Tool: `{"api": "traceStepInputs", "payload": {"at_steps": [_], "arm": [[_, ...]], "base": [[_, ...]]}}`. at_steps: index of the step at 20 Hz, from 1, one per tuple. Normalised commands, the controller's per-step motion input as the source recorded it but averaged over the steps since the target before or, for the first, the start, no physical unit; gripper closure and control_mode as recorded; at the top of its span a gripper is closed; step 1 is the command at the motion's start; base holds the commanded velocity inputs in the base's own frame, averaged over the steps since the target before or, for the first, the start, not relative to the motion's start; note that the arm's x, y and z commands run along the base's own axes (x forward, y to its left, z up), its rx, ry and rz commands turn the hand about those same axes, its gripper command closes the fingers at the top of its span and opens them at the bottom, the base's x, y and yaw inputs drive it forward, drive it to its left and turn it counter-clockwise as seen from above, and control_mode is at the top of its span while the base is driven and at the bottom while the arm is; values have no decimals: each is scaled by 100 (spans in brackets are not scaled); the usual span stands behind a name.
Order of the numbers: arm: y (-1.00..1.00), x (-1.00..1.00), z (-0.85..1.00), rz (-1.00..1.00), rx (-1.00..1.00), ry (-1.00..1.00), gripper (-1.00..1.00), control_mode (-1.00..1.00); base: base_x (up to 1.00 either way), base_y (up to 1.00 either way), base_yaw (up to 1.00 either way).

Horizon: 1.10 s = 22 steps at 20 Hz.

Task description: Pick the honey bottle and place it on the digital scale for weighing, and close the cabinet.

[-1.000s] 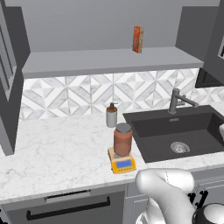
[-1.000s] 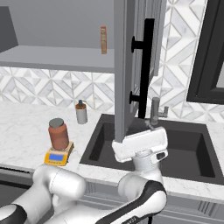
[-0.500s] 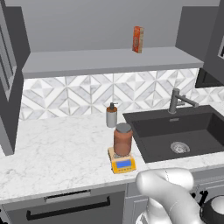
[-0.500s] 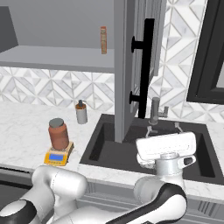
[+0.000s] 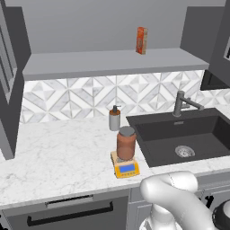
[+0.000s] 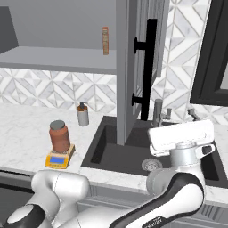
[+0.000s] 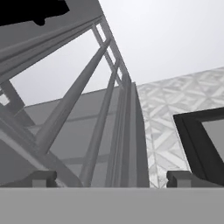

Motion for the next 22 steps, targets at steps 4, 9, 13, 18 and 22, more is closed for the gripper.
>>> {"api": "traceStepInputs", "payload": {"at_steps": [4, 9, 13, 18, 22], "arm": [[37, 0, 81, 0, -12, -4, -100, -100], [81, 2, 72, 0, -21, -2, -100, -100], [100, 1, 38, 0, -27, -2, -100, -100], [100, 20, 6, -6, -37, 2, -100, -100], [100, 57, -2, -26, -40, 11, -100, -100]], "base": [[0, 0, 0], [0, 0, 0], [0, 0, 0], [0, 0, 0], [0, 0, 0]]}}
